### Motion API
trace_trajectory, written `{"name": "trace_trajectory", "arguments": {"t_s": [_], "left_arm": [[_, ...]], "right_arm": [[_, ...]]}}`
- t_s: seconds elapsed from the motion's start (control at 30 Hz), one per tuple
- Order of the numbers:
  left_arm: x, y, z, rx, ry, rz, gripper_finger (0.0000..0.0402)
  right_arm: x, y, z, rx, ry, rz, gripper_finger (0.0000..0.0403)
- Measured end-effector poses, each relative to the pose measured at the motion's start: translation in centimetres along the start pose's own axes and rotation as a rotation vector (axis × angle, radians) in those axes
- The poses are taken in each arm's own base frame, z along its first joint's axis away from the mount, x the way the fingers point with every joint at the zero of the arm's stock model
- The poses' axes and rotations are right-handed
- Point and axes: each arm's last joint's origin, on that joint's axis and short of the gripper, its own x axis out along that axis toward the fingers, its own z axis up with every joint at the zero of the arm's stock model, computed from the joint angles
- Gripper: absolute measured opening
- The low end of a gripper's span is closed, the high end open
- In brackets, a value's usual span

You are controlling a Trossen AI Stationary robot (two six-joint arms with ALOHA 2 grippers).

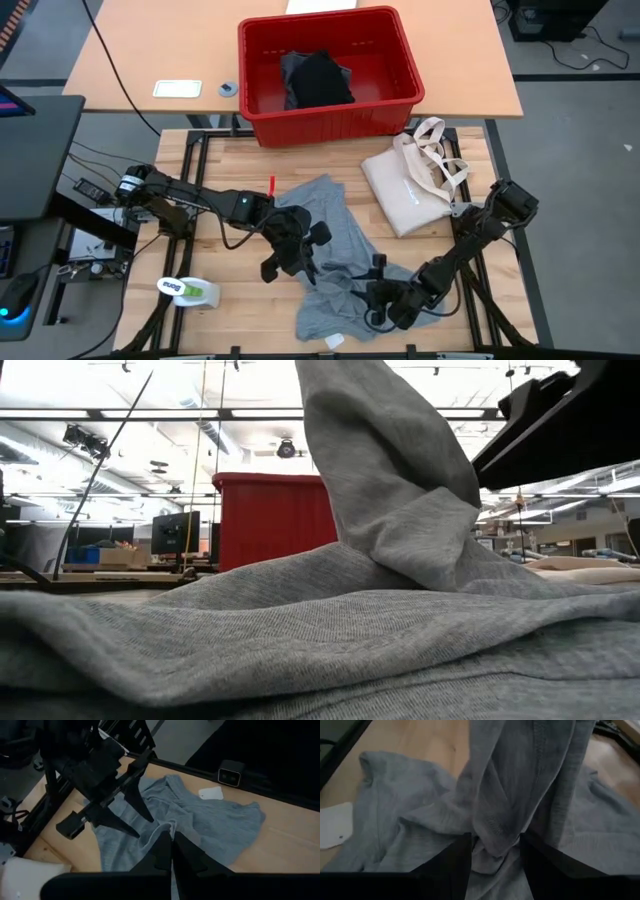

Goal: Fold Laundry from Bin
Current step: Fold the gray shirt

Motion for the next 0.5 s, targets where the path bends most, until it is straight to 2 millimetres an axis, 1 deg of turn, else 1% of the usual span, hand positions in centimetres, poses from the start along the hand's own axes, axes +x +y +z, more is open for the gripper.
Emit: {"name": "trace_trajectory", "arguments": {"t_s": [0.23,0.3,0.37,0.4,0.5], "left_arm": [[0.0,0.2,0.2,0.011,-0.022,0.021,0.0009],[0.0,0.2,0.2,0.011,-0.02,0.023,0.0009],[0.0,0.2,0.2,0.01,-0.019,0.023,0.0009],[0.0,0.2,0.2,0.01,-0.019,0.023,0.0009],[0.0,0.2,0.2,0.01,-0.019,0.023,0.0009]], "right_arm": [[2.1,-0.9,-0.6,0.021,0.038,-0.053,0.0172],[2.2,-1.1,-0.6,0.029,0.036,-0.071,0.0164],[2.3,-1.1,-0.5,0.02,0.028,-0.083,0.0143],[2.2,-1.0,-0.5,0.008,0.026,-0.084,0.0126],[1.9,-0.6,-0.6,-0.012,0.028,-0.06,0.006]]}}
